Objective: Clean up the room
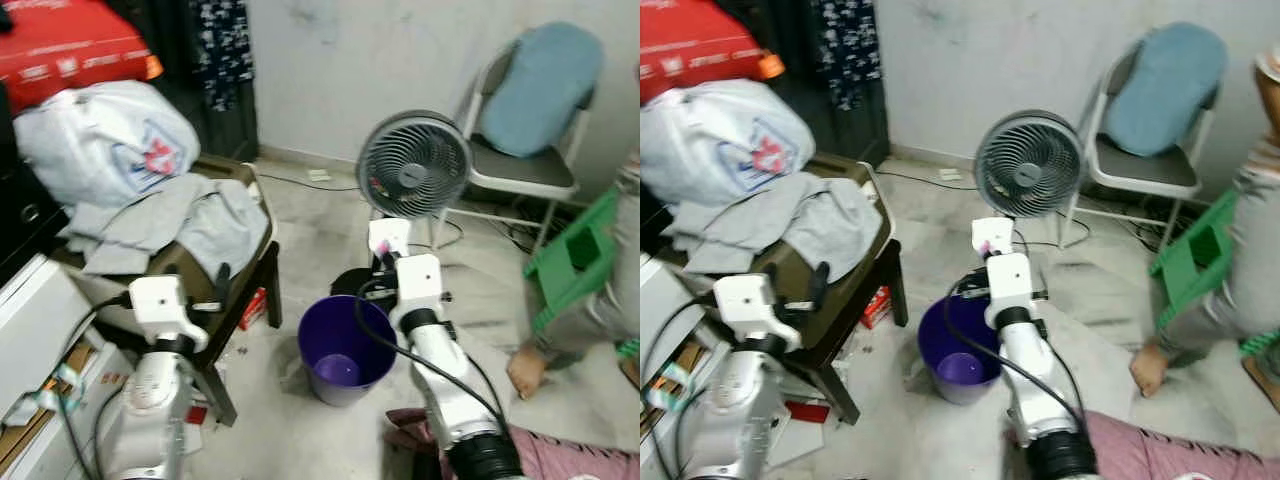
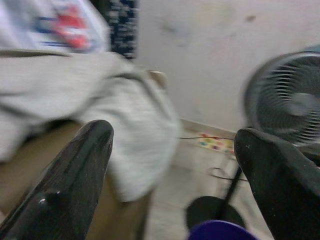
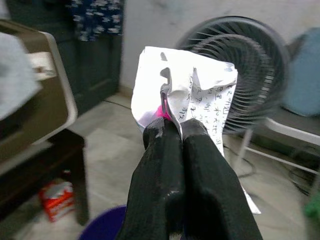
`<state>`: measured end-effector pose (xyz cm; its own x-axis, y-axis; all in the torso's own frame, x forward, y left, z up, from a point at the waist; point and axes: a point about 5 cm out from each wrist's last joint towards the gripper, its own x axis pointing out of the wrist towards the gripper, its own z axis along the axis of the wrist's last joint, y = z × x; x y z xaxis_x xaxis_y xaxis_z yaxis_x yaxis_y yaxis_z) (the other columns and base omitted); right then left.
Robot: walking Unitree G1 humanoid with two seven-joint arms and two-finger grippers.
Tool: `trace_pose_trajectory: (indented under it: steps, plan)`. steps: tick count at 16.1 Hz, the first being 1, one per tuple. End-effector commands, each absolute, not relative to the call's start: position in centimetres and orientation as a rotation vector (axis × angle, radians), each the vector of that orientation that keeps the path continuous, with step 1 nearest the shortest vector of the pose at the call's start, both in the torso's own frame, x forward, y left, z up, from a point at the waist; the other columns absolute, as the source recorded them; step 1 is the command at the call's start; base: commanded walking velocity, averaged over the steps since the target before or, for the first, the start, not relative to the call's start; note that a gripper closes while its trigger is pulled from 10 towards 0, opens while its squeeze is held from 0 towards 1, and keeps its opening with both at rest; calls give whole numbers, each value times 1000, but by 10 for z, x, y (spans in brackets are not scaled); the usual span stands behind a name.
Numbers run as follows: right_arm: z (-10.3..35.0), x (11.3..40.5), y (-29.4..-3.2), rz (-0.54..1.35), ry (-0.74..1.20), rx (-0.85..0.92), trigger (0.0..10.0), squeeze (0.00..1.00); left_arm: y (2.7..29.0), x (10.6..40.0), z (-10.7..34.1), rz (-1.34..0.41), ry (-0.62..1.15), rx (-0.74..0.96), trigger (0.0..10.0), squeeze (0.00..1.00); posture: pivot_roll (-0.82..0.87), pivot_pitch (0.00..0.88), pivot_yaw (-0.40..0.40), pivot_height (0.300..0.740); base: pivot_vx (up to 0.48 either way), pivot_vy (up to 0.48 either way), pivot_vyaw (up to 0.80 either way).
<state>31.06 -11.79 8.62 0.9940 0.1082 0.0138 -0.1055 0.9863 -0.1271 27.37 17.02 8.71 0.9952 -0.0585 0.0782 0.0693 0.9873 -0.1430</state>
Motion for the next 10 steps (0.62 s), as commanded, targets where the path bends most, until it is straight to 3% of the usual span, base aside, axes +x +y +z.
trace_pose_trajectory:
  steps: [1, 10]
  plan:
    - [86, 311, -119, 103, -17, -117, 10000, 0, 172, 274, 90, -65, -86, -141, 10000, 0, -3, 30, -46, 740, 247, 0, 0]
    - [86, 312, -119, 102, -13, -109, 10000, 0, 173, 274, 90, -71, -89, -144, 10000, 0, -2, 35, -47, 740, 281, 0, -46]
